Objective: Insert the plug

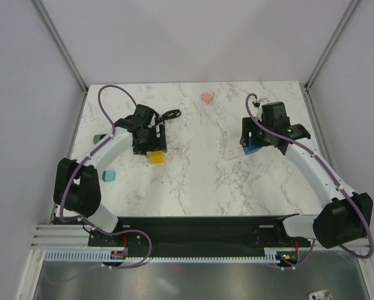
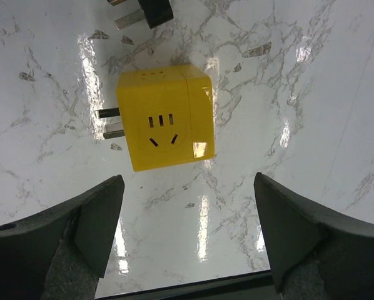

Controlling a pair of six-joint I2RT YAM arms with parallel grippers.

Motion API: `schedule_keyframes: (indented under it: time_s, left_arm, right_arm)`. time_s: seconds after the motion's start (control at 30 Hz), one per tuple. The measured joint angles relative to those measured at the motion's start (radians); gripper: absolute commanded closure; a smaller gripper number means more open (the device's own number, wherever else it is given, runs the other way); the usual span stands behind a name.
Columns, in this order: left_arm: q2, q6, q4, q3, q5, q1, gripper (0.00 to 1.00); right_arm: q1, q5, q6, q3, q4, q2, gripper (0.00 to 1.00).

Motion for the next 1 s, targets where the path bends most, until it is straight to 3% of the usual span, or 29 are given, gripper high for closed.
schedule_keyframes:
  time_s: [0.23,0.4,0.5,0.53,0.6,0.63,0.73,1.0]
  left_arm:
    - [0.079,0.002,-0.004,0.027,-0.026,0.000,0.09]
    - [0.143,0.021,-0.010,0.049,-0.029,0.000,0.16]
    - [0.173,0.029,-0.010,0.057,-0.029,0.000,0.32]
    - [0.179,0.032,-0.009,0.058,-0.029,0.000,0.50]
    - [0.183,0.045,-0.015,0.063,-0.026,0.000,0.65]
    - [0.183,0.050,-0.013,0.065,-0.024,0.000,0.80]
    - [0.178,0.058,-0.016,0.066,-0.002,0.000,0.98]
    - [-0.011,0.065,0.000,0.044,0.316,-0.002,0.98]
  right_arm:
    - [0.021,-0.051,0.010,-0.001,0.008,-0.028,0.23]
    - [0.036,-0.081,0.010,-0.007,0.018,-0.050,0.23]
    - [0.041,-0.090,0.010,-0.018,0.028,-0.051,0.23]
    - [0.043,-0.092,0.010,-0.021,0.029,-0.051,0.23]
    - [0.047,-0.099,0.010,-0.032,0.033,-0.052,0.23]
    - [0.049,-0.102,0.010,-0.037,0.034,-0.052,0.23]
    - [0.064,-0.118,0.009,-0.055,0.040,-0.052,0.21]
    - [0.116,-0.172,0.012,-0.076,0.092,-0.064,0.17]
